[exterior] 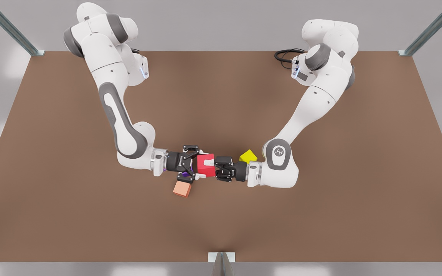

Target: Pick up red wooden cube and pass to hand red wooden cube and place in blue wooden cube

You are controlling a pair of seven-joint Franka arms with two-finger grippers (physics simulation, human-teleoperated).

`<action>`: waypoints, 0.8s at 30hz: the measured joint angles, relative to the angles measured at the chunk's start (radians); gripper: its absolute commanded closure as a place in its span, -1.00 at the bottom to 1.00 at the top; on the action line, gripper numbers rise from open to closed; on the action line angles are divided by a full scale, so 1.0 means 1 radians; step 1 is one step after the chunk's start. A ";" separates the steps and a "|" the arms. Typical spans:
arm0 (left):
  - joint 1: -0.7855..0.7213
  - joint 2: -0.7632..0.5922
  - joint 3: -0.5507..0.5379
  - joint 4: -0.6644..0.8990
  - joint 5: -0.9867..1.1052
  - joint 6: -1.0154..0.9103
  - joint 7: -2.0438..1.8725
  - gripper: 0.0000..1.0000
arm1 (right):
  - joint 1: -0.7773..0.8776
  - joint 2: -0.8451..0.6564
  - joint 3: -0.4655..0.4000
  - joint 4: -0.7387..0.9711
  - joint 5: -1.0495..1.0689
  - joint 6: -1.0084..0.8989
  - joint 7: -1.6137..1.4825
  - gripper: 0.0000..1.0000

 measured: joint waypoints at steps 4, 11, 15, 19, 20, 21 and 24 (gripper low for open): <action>0.000 -0.001 0.000 0.000 0.000 -0.001 0.001 -0.25 | 0.001 0.010 0.017 0.012 0.001 0.016 -0.004 -0.96; -0.001 -0.001 0.001 0.000 0.000 0.000 0.003 -0.25 | -0.002 0.013 0.020 0.015 -0.007 0.032 0.000 -0.08; -0.003 0.000 0.001 0.000 0.000 0.001 0.003 -0.28 | -0.007 0.013 0.020 0.014 -0.010 0.035 0.003 -0.08; -0.004 0.000 0.000 0.000 -0.006 0.006 0.009 -0.95 | -0.008 0.012 0.020 0.012 -0.011 0.037 0.006 -0.08; -0.005 0.000 0.000 0.000 -0.008 0.006 0.010 -1.00 | -0.008 0.012 0.020 0.013 -0.011 0.037 0.007 -0.08; -0.005 0.000 0.000 0.000 -0.012 0.007 0.011 -1.00 | -0.008 0.012 0.020 0.013 -0.011 0.037 0.008 -0.08; -0.002 -0.001 0.000 -0.001 -0.019 0.009 0.014 -1.00 | -0.020 0.009 0.018 0.013 -0.015 0.036 0.014 -0.09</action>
